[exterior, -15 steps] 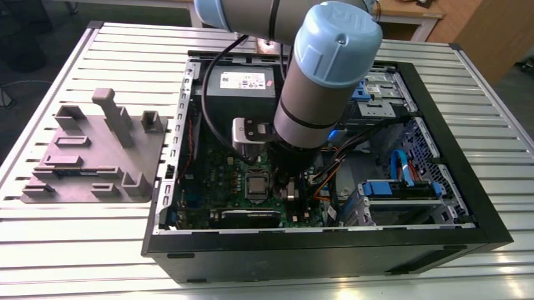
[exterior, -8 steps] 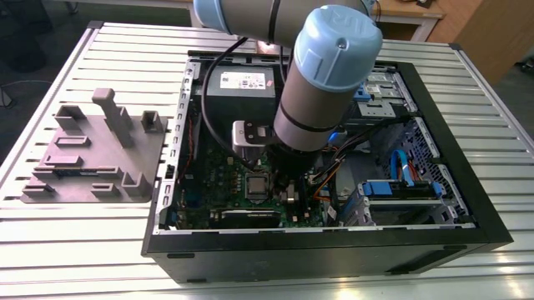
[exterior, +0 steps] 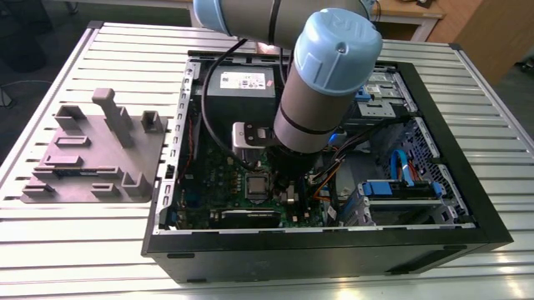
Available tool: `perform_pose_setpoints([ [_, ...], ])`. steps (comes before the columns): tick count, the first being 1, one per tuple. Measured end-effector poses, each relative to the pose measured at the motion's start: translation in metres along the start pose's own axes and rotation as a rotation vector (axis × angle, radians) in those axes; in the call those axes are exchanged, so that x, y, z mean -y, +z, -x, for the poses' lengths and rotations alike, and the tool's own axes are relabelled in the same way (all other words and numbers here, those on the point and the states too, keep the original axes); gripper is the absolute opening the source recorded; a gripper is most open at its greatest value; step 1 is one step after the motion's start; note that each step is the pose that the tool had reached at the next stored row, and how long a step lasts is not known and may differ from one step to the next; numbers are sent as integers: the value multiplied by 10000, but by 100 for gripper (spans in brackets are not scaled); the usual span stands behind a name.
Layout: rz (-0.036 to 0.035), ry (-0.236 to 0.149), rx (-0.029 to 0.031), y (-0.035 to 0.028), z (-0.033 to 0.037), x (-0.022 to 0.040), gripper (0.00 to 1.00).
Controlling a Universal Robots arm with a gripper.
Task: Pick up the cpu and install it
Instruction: 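Install the first cpu locking lever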
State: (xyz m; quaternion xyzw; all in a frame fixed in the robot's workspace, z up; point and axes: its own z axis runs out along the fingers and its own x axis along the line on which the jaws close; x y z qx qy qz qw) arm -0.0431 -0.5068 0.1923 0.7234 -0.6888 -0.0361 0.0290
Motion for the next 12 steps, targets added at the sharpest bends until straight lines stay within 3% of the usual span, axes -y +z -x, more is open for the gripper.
perform_pose_setpoints([
  [12, 1, 0, 1, 21, -2, 40, 10],
])
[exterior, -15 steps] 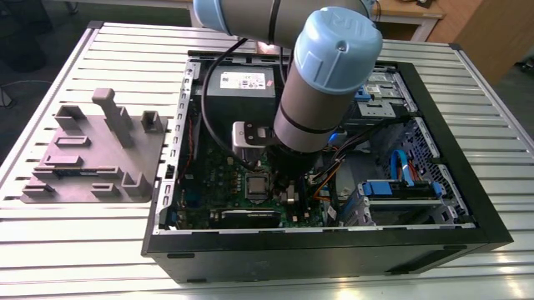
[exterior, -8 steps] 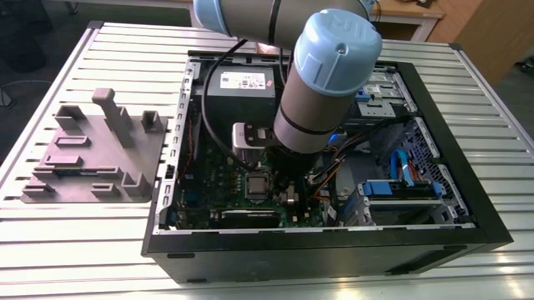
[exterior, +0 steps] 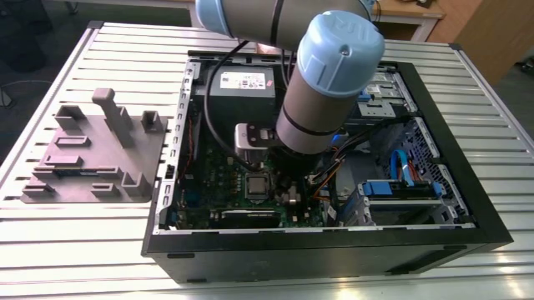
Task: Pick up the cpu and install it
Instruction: 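Install the first cpu locking lever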
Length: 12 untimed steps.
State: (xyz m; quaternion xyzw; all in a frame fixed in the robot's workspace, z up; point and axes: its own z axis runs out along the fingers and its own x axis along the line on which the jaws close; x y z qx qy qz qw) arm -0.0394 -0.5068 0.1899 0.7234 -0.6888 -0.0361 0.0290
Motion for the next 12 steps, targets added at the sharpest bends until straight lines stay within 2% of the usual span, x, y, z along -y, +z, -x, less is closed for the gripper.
perform_pose_setpoints([
  [8, 0, -1, -1, 21, -1, 16, 10],
  [12, -1, -3, 6, 22, 1, -7, 10],
])
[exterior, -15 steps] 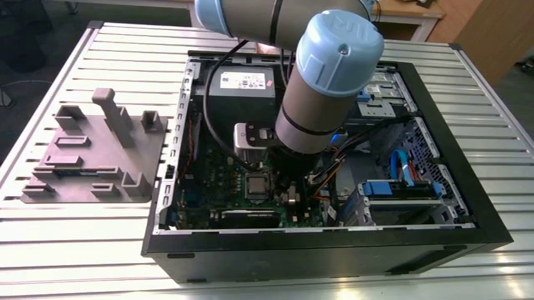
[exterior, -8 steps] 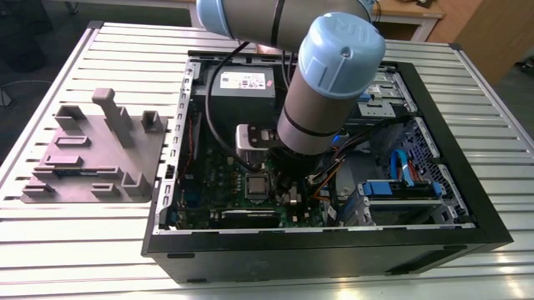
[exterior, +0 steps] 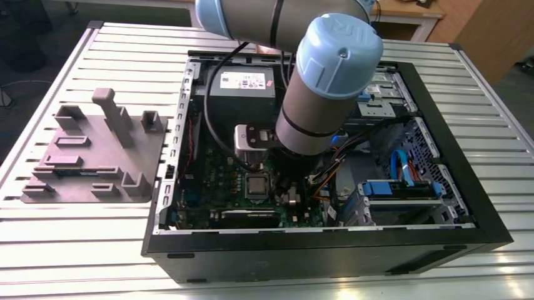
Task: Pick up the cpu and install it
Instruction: 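Install the first cpu locking lever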
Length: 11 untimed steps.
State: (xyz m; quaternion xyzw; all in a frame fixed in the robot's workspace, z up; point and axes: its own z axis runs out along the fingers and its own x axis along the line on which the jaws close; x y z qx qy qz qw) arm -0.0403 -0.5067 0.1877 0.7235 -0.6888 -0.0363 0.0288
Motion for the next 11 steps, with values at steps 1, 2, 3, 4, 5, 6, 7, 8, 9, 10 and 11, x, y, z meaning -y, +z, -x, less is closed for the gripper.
perform_pose_setpoints([
  [1, 1, 1, 2, -7, 0, -2, 10],
  [2, -2, 0, 9, -17, 1, -3, 10],
  [3, -4, 0, 15, -31, 2, -4, 10],
  [4, -2, 0, 10, -50, 1, -6, 10],
  [5, -1, 0, 14, -68, 1, -8, 10],
  [6, -2, -1, 25, -85, 1, -10, 10],
  [7, -2, -2, 29, -108, 2, -12, 10],
  [8, -2, -2, 34, -133, 2, -14, 10],
  [9, -1, -2, 35, -164, 2, -17, 10],
  [10, -2, -2, 37, -194, 2, -20, 10],
  [11, -1, -2, 37, -208, 3, -21, 10],
])
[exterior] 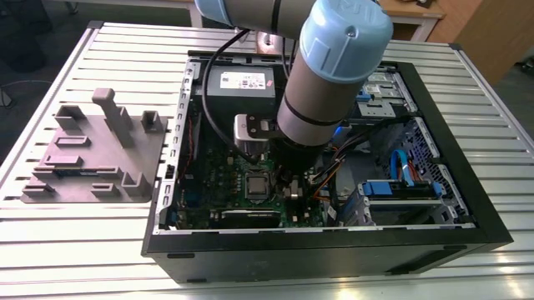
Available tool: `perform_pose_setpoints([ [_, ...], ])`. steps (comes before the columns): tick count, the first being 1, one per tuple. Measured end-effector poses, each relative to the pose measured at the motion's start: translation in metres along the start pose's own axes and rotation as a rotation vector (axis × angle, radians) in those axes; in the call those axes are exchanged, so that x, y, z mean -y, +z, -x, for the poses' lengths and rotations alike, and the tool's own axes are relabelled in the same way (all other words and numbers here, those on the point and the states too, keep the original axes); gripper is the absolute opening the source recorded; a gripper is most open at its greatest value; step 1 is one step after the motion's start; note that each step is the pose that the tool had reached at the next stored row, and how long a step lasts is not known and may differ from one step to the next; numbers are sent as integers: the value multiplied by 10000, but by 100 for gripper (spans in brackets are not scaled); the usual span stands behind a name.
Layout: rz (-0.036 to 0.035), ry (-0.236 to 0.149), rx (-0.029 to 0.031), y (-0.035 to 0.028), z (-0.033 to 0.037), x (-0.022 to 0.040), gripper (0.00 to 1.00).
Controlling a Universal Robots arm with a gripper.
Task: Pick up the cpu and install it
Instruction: 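Install the first cpu locking lever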
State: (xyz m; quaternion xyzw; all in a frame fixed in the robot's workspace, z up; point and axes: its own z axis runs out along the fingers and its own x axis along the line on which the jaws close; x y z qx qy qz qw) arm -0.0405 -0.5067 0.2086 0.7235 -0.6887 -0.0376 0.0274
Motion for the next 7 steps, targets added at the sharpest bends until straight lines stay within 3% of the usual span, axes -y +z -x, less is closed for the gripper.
perform_pose_setpoints([
  [7, -1, -1, 1, -2, 0, 0, 10],
])
